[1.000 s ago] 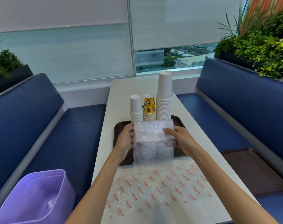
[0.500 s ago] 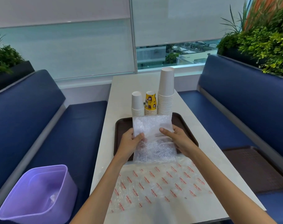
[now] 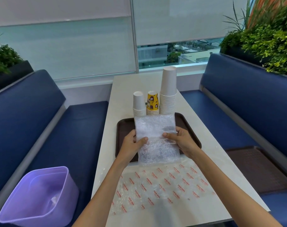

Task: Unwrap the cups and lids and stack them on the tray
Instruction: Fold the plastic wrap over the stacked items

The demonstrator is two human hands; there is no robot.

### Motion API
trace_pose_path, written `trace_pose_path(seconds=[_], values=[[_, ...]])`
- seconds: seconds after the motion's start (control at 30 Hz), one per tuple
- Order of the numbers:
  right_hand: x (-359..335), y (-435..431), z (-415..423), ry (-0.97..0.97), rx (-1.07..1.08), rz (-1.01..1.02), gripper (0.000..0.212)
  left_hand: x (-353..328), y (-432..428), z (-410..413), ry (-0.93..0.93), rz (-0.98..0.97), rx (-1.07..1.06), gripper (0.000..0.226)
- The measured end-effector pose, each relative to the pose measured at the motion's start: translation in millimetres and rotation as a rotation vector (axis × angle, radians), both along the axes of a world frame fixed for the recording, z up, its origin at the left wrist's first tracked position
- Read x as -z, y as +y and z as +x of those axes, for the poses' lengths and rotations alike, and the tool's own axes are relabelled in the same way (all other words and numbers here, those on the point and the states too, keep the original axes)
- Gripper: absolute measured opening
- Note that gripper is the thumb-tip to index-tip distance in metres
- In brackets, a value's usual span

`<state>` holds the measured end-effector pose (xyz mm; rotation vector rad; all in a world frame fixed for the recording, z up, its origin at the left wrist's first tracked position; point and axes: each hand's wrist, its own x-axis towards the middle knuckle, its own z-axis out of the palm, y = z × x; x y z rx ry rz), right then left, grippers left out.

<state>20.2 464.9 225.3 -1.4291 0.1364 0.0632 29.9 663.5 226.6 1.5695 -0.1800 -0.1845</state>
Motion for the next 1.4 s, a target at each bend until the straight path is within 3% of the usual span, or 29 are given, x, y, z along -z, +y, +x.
trace_pose_path(seconds=[0.2, 0.4, 0.5, 0.63, 0.7, 0.83, 0.93, 1.0, 1.13, 1.23, 1.33, 1.4], values=[[-3.2, -1.0, 2.2, -0.03, -0.124, 0.034, 0.025, 4.1, 1.2, -1.1, -0.051, 0.008, -0.07, 0.021], [2.1, -1.9, 6.2, 0.032, -0.024, 0.071, 0.023, 4.9, 3.9, -4.1, 0.051, -0.108, -0.04, 0.027], [2.0, -0.1, 7.4, 0.157, -0.013, 0.086, 0.018, 6.3, 5.6, -5.4, 0.101, -0.109, -0.065, 0.027], [4.4, -4.7, 11.1, 0.364, -0.085, 0.098, 0.066, 9.7, 8.0, -7.1, 0.109, -0.116, -0.094, 0.029], [3.8, -3.4, 10.3, 0.365, -0.125, 0.053, 0.076, 10.6, 8.2, -9.6, 0.098, -0.09, -0.098, 0.028], [5.5, 2.5, 5.6, 0.268, -0.117, -0.129, 0.048, 10.8, 8.9, -11.5, 0.114, -0.075, -0.122, 0.029], [9.6, 6.4, 6.5, 0.219, -0.112, -0.191, 0.055, 10.0, 15.5, -13.0, 0.25, -0.193, -0.171, 0.028], [5.0, 14.2, 5.5, 0.172, -0.131, -0.249, 0.044, 12.3, 25.0, -13.8, 0.322, -0.246, -0.176, 0.026], [5.0, 34.8, 8.4, 0.117, -0.195, -0.357, 0.057, 24.7, 44.4, -15.3, 0.348, -0.059, -0.122, 0.02], [9.1, 49.2, 12.2, 0.088, -0.208, -0.388, 0.051, 36.6, 59.0, -21.3, 0.29, 0.11, 0.0, 0.02], [6.0, 65.3, 11.7, 0.062, -0.208, -0.327, 0.038, 44.9, 72.3, -27.7, 0.303, 0.126, 0.002, 0.011], [8.6, 74.8, 12.0, 0.081, -0.22, -0.285, 0.042, 49.3, 81.4, -29.7, 0.32, 0.079, -0.056, 0.01]])
